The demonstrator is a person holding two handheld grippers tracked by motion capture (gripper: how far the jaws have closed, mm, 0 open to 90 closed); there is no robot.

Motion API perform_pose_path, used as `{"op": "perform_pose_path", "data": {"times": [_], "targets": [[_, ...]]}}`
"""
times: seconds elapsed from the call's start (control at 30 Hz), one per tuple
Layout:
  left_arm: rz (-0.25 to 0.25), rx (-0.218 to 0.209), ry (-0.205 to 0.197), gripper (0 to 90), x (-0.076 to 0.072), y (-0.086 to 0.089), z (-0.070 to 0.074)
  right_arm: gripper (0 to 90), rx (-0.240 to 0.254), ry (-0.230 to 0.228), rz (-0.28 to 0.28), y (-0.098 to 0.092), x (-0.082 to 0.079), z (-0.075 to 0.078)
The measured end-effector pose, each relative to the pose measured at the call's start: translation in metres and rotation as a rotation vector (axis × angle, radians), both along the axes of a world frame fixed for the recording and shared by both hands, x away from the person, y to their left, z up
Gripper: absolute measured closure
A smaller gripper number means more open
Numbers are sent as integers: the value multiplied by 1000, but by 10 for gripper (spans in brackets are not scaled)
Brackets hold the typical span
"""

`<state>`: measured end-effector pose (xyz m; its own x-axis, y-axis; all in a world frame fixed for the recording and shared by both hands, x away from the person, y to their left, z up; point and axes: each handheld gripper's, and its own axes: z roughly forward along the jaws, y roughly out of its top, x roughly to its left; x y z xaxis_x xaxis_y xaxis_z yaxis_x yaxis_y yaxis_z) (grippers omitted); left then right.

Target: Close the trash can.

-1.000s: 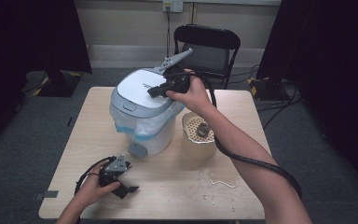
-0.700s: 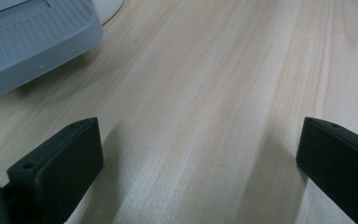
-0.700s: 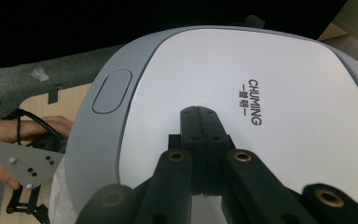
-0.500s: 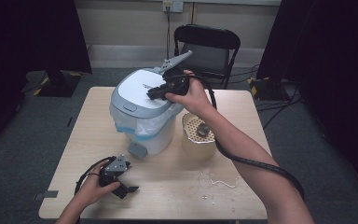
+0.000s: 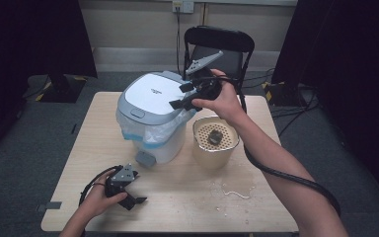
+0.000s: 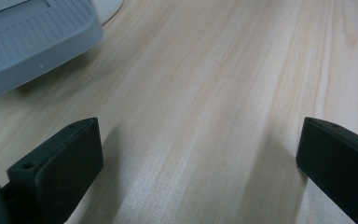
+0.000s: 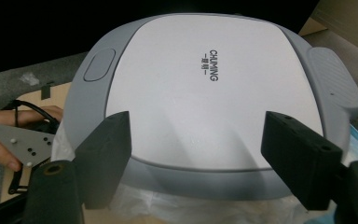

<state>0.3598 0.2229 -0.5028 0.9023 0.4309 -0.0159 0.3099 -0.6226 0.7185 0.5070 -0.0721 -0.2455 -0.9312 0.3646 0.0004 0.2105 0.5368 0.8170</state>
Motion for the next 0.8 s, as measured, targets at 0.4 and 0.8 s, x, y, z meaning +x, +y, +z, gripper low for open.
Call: {"op": "perform_pose_path", "data": {"times": [0.4, 0.8], "targets": [[1, 1, 1, 0, 0, 0, 0, 148, -6, 38, 0, -29, -16, -4], [-4, 5, 0, 0, 1, 0, 0, 148, -14, 32, -15, -52, -28, -9]]}}
